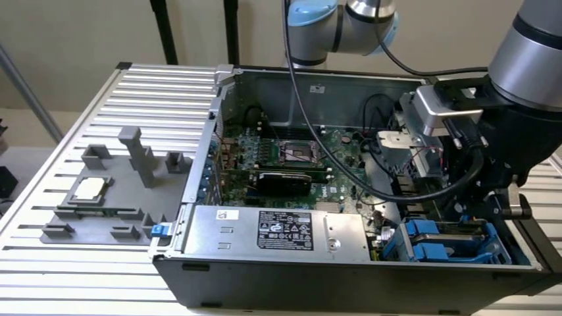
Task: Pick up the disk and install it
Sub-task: 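Insert the second disk wire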
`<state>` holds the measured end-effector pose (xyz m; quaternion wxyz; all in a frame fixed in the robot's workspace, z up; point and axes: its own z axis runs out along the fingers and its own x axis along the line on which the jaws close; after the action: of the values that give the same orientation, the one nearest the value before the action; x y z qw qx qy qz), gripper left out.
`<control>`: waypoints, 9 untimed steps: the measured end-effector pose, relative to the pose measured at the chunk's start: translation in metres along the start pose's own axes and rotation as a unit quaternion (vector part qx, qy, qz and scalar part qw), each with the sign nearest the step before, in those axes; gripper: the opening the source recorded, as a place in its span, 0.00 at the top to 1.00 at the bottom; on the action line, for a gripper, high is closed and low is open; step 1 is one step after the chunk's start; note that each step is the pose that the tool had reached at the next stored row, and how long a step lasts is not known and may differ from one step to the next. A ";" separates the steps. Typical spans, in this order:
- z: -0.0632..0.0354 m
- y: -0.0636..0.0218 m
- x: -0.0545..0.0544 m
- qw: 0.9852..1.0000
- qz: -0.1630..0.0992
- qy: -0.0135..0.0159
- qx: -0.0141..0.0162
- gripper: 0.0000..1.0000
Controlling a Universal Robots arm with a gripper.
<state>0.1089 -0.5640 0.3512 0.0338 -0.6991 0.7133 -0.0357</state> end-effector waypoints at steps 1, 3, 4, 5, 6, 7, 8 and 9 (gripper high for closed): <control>0.0005 -0.0007 0.001 1.000 0.000 -0.001 0.000 0.84; 0.0014 -0.0019 0.003 1.000 0.000 -0.002 0.000 0.84; 0.0016 -0.0023 0.004 1.000 0.000 -0.003 0.000 0.84; 0.0023 -0.0022 0.004 1.000 0.000 -0.003 0.000 0.84; 0.0027 -0.0022 0.004 1.000 0.000 -0.003 0.000 0.84; 0.0030 -0.0021 0.004 1.000 0.000 -0.003 0.000 0.84; 0.0034 -0.0021 0.005 1.000 0.000 -0.003 0.000 0.84; 0.0036 -0.0021 0.005 1.000 0.000 -0.003 0.000 0.84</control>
<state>0.1113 -0.5688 0.3478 0.0360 -0.6990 0.7135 -0.0334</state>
